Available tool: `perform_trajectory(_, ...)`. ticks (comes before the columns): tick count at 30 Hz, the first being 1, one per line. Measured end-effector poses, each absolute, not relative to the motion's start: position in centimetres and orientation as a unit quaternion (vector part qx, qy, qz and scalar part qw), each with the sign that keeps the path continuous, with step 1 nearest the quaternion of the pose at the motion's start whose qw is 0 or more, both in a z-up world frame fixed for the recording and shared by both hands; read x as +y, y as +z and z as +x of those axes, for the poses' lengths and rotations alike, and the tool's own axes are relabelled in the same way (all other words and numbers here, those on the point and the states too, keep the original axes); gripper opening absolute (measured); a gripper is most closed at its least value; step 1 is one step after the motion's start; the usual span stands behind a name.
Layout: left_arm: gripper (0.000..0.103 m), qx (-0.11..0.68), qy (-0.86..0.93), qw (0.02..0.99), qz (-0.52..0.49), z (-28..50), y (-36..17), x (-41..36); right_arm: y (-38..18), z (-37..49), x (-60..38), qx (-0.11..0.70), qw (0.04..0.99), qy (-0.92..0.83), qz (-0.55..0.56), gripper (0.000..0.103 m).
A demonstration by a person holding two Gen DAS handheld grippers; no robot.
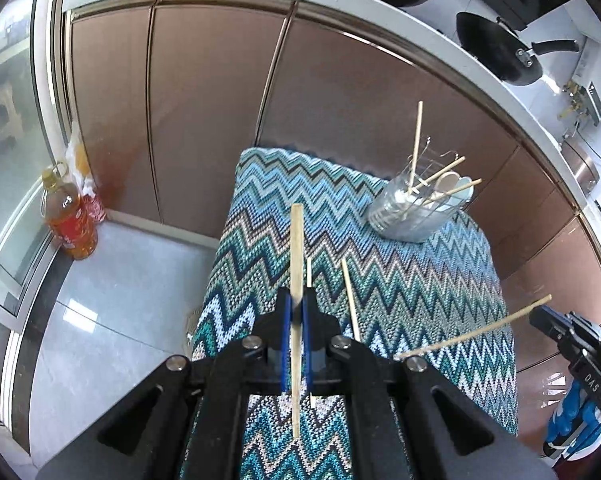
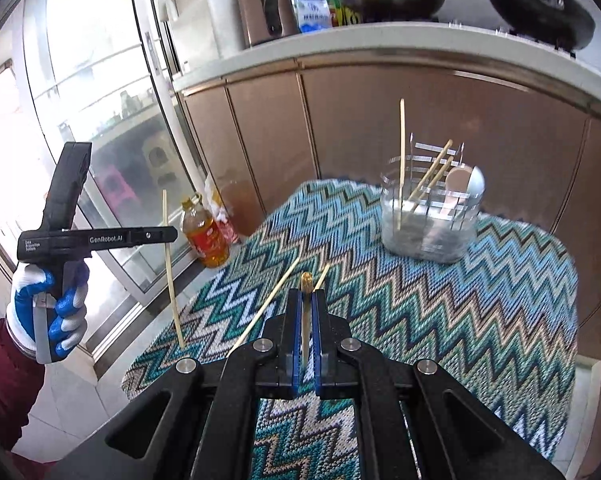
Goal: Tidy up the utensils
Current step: 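Carry both chopsticks over the holder and lower them in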
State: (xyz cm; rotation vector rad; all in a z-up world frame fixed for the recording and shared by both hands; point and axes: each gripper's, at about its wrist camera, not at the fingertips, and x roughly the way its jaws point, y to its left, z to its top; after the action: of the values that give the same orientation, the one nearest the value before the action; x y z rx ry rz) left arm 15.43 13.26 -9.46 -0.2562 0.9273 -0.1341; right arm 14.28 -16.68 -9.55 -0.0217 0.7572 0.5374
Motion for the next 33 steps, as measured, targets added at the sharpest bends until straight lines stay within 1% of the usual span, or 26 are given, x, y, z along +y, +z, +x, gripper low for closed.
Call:
perform_trajectory(11,0.005,0.423,-0.072,0.894,-0.129,17.0,-7.5,12.4,-5.8,15.7,-18.1,0.318,0.914,0.251,0.000,0.004)
perform_trajectory(18,0.005,0.388,-0.092,0.907,-0.137,19.9,-4.5,10.4,-2.8,18.2,-19.2,0.284,0.927,0.246,0.012,0.004)
perform_trajectory(27,0.005,0.315,-0.131,0.929,-0.144,25.1,0.4,6.0,1.9,23.5,-20.2,0.226,0.946,0.234,0.018,0.004)
perform_trajectory(33,0.005,0.266,-0.145,0.941,-0.148,29.3,2.2,2.7,3.3,27.6,-20.3,0.203,0.953,0.223,0.016,0.004)
